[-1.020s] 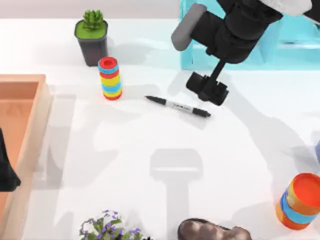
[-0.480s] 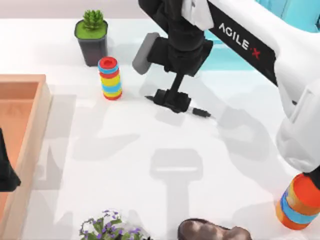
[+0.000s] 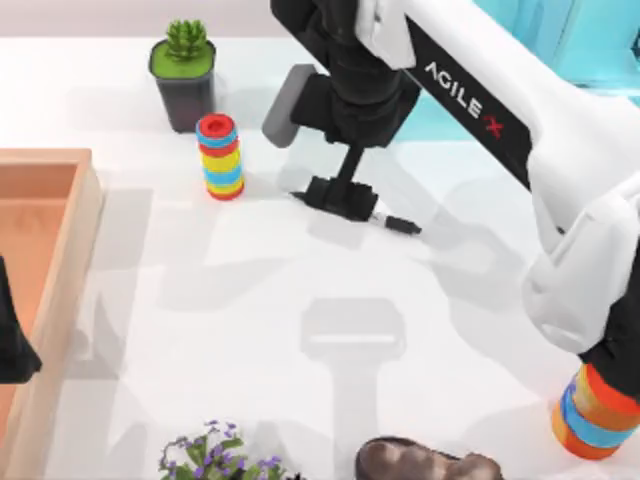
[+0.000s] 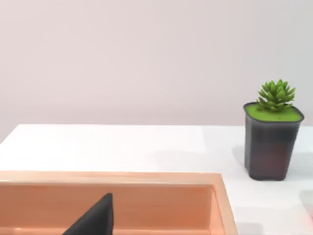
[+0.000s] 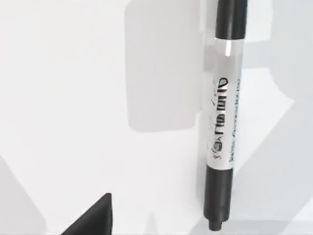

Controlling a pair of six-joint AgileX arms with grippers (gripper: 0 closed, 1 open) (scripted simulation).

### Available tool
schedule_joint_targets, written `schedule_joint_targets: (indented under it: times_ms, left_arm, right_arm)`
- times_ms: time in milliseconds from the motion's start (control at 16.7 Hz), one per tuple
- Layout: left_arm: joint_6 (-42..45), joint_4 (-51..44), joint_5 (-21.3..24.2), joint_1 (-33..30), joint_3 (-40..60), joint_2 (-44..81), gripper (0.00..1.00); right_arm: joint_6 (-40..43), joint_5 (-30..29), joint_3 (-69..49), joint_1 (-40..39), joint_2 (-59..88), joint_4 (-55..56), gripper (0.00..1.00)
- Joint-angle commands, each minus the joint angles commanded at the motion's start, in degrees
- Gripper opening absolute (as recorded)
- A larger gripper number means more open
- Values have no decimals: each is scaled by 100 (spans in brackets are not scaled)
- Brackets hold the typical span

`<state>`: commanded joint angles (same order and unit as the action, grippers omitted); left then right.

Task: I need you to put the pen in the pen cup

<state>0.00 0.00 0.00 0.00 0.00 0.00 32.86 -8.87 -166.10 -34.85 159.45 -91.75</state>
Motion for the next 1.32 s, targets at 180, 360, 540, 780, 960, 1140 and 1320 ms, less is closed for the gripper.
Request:
schedule_joint_targets:
  times_ms: [180,360,540,780,960,1140,1320]
  left_arm:
    - [0,0,0,0,0,0,100]
    - [0,0,0,0,0,0,100]
    - [0,0,0,0,0,0,100]
    - [0,0,0,0,0,0,100]
    - [0,0,0,0,0,0,100]
    - [0,0,0,0,0,0,100]
    - [0,0,0,0,0,0,100]
  right_arm:
    - [0,0,0,0,0,0,100]
    - [9,7,102,20,-22,98,100]
    - [43,8,689,46,-94,644,100]
    - [99,15,1974,103,-218,1729,100]
    - [136,18,2667,139,-278,2394,100]
    - [148,19,2830,149,-288,2555,100]
    - [148,19,2830,149,-288,2555,100]
